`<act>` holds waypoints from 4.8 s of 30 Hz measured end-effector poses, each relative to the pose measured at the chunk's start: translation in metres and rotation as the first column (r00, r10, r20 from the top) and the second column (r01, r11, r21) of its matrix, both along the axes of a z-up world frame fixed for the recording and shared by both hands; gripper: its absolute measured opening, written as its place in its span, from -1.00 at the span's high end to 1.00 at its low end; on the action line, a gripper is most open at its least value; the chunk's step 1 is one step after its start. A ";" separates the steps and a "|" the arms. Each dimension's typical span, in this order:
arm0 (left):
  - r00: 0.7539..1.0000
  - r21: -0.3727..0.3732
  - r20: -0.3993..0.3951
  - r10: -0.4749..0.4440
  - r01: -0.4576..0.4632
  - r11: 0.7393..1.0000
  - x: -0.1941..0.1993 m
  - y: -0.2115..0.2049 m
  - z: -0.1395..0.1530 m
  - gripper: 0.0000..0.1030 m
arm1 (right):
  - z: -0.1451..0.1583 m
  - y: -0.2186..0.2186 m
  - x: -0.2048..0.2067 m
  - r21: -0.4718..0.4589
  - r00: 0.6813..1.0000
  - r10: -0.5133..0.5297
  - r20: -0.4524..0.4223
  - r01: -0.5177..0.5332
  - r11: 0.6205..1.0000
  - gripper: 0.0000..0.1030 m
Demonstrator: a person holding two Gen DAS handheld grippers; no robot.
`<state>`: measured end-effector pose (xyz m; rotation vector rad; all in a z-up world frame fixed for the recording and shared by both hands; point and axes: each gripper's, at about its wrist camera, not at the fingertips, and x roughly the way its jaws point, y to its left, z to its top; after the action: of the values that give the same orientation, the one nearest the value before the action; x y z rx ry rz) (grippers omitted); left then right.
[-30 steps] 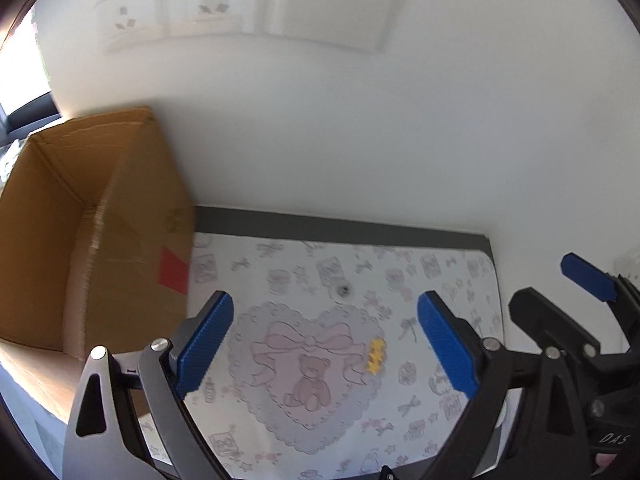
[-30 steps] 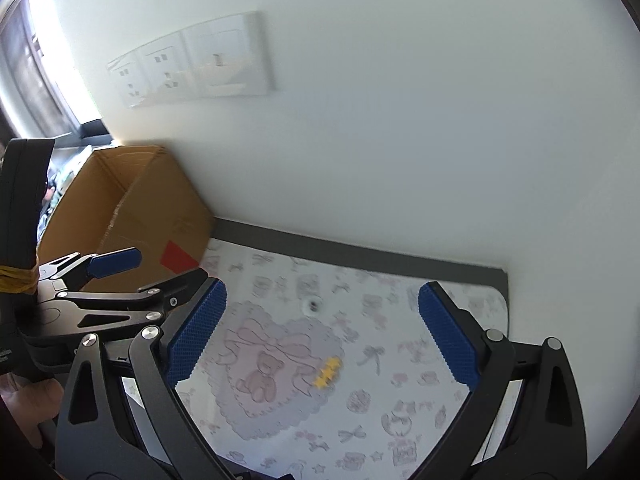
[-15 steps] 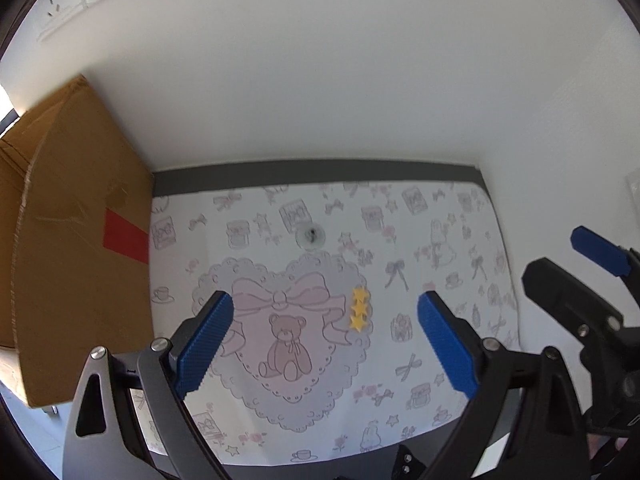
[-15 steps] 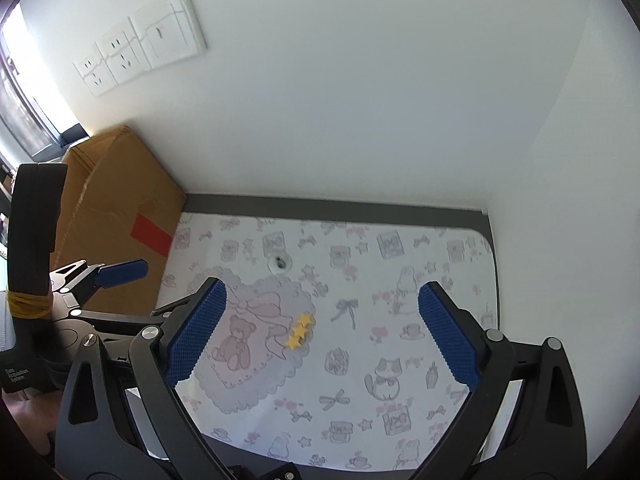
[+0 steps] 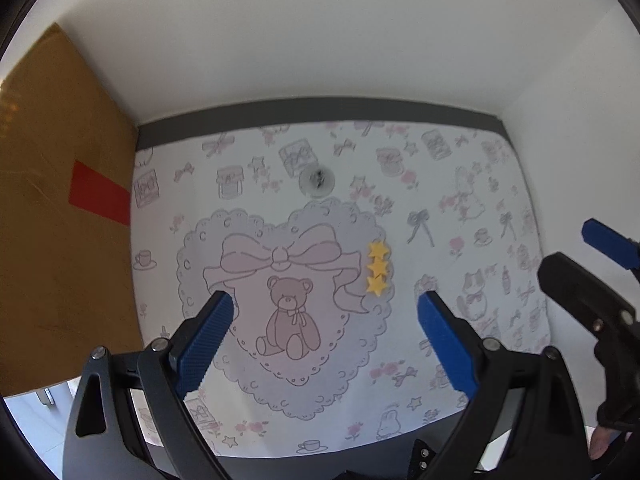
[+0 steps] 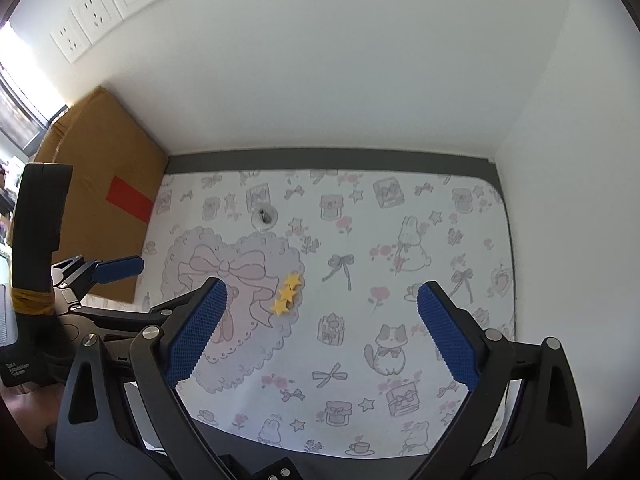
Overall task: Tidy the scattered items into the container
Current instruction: 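Move both tools back over the mat toward the yellow star stick, then grasp the yellow star stick with the right gripper, then lift the star stick and carry it over the box with the right gripper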
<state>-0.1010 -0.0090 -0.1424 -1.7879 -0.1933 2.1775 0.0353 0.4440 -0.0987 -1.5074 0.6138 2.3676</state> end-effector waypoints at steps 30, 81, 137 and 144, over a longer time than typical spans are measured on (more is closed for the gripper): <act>0.983 -0.048 0.184 0.022 -0.013 0.999 -0.038 -0.020 -0.094 -0.80 | -0.125 -0.026 -0.058 -0.156 0.940 0.249 0.233 -0.216 0.964 -0.07; 0.990 -0.020 0.114 0.087 -0.085 0.996 -0.125 0.038 -0.103 0.40 | -0.157 0.003 -0.105 -0.052 0.804 0.525 0.280 -0.533 0.844 0.76; 0.995 0.044 0.089 0.051 -0.055 0.997 -0.065 0.015 -0.073 0.80 | -0.145 0.020 -0.096 -0.094 0.825 0.497 0.269 -0.491 0.866 0.32; 0.992 0.036 0.117 0.042 -0.046 0.998 -0.073 0.020 -0.089 0.80 | -0.165 0.013 -0.108 -0.099 0.804 0.512 0.303 -0.508 0.856 0.32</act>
<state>-0.1735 0.0111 -0.2319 -1.9073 -0.3020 2.0858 -0.0729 0.4575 -0.2641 -2.2351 0.1479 2.3753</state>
